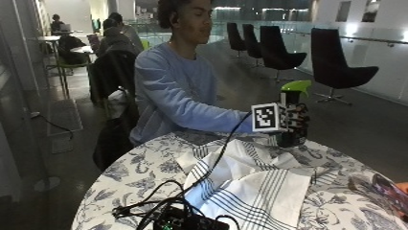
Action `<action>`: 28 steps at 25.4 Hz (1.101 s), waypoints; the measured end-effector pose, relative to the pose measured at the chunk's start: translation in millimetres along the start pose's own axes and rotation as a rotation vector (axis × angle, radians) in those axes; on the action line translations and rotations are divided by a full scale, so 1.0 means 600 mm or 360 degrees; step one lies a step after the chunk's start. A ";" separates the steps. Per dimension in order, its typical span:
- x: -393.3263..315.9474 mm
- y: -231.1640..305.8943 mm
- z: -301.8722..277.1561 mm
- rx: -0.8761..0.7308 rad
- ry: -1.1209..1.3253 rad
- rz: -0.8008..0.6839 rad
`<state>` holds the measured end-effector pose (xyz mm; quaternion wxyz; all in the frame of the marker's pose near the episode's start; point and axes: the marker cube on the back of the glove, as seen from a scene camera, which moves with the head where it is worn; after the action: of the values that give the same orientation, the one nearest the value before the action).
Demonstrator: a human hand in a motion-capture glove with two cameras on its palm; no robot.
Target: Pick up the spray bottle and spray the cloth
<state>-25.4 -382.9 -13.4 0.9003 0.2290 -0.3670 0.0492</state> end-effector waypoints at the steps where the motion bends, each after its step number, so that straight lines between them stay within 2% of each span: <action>1: 0.009 -0.005 0.009 -0.0026 0.0017 0.0001; 9: 0.042 -0.027 0.029 -0.0115 0.0028 0.0095; 13: 0.060 -0.006 0.008 -0.0277 0.0071 0.0172; 16: 0.053 0.034 -0.028 -0.0410 0.0096 0.0125; 21: 0.014 0.119 -0.139 -0.0480 0.0288 -0.0014; 28: -0.005 0.295 -0.282 -0.0439 0.0647 -0.0088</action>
<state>34.9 -149.3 -54.5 0.9794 0.0995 -0.1750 0.0190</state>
